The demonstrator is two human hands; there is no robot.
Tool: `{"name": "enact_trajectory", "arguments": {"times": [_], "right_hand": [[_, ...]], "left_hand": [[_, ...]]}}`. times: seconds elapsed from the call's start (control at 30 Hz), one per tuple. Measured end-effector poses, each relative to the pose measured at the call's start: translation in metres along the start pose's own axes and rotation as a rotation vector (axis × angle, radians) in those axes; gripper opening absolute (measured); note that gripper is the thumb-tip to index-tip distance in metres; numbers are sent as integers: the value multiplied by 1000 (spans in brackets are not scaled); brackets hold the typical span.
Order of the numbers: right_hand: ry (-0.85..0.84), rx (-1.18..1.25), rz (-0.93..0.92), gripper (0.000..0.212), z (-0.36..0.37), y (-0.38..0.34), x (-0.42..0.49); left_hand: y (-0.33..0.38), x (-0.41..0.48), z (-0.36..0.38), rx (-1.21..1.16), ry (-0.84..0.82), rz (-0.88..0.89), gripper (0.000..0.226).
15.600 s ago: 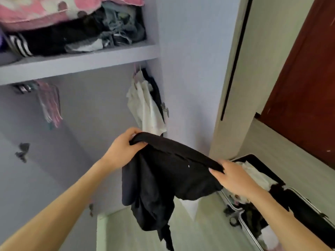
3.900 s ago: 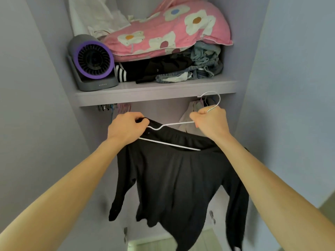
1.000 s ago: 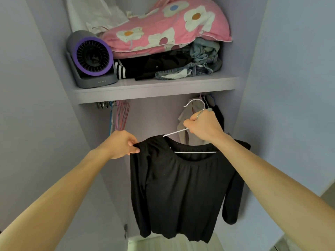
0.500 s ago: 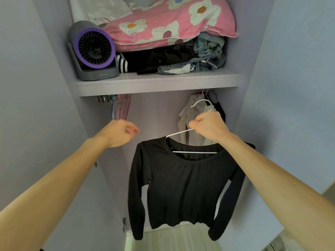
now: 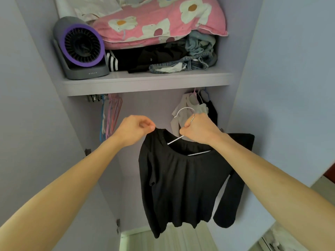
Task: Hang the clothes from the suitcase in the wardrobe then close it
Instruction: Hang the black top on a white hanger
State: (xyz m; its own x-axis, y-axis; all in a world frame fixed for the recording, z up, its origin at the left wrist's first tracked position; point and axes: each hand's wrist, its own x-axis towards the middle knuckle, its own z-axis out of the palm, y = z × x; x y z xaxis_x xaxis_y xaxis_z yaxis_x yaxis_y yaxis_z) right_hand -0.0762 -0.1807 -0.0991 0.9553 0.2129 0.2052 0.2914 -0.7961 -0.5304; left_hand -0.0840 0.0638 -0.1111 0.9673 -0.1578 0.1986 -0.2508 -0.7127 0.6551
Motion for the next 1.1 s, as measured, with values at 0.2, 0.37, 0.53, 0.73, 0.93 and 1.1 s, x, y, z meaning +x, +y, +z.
{"name": "enact_trajectory", "arguments": {"times": [0.2, 0.37, 0.53, 0.73, 0.93, 1.1], "right_hand": [[128, 155, 11, 38, -6, 2, 6], [126, 148, 16, 51, -6, 1, 4], [65, 304, 7, 31, -9, -5, -1], [-40, 183, 67, 30, -21, 52, -18], [33, 169, 90, 24, -1, 89, -35], [69, 144, -3, 20, 17, 70, -33]], "left_hand": [[5, 2, 12, -71, -186, -29, 12], [23, 2, 17, -157, -249, -25, 30], [32, 1, 29, -71, -332, 31, 13], [8, -5, 25, -61, -144, 85, 22], [-8, -3, 4, -86, -70, -14, 22], [10, 3, 16, 17, 8, 40, 32]]}}
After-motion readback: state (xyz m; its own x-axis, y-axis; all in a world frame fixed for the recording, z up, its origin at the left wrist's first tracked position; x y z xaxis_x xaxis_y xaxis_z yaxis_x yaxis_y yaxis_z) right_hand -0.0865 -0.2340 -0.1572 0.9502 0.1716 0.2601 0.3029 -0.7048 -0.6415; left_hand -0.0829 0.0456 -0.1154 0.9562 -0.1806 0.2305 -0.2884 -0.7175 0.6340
